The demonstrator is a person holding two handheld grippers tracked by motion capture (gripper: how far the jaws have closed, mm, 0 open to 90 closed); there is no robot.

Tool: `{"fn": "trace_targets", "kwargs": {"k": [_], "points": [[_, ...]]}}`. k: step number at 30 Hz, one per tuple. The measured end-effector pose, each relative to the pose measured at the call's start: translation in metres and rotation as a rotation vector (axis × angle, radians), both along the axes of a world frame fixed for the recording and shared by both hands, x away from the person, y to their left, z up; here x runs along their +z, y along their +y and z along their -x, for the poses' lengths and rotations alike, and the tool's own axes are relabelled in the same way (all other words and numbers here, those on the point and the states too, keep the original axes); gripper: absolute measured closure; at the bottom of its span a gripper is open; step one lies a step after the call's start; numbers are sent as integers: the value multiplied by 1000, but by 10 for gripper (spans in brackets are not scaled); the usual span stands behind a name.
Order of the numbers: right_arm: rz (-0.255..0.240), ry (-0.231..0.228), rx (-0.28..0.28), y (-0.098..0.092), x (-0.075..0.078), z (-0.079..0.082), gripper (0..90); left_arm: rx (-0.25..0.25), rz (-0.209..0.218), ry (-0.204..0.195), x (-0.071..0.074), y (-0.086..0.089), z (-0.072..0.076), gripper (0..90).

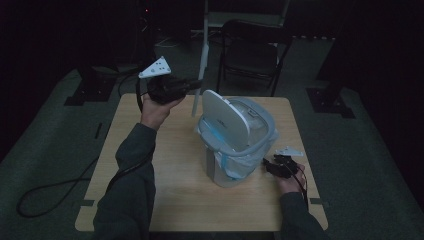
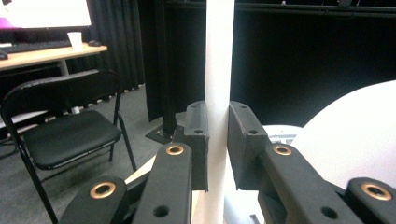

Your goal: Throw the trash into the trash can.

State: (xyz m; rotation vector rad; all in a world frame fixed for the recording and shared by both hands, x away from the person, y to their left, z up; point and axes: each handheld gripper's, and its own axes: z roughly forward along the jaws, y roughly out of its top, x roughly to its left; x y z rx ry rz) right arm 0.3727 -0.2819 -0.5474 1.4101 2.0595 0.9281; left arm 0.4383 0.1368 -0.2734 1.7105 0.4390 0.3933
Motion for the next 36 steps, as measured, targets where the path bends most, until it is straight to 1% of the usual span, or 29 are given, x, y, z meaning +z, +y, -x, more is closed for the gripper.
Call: {"fn": "trace_targets", "kwargs": {"k": [5,11,20,28,36], "points": [[2,0,0,0,0,0,467,-2,0,-19,8,-4,0,799],[2,0,0,0,0,0,467,-24,28,-35,15,-12,0,799],[2,-1,1,0,0,0,467,-47,44,-43,23,-23,0,799],[2,0,1,0,0,0,467,-81,76,-46,28,-30,3,799],[3,2,1,0,0,0,467,-107,80,-41,28,-37,2,799]]}}
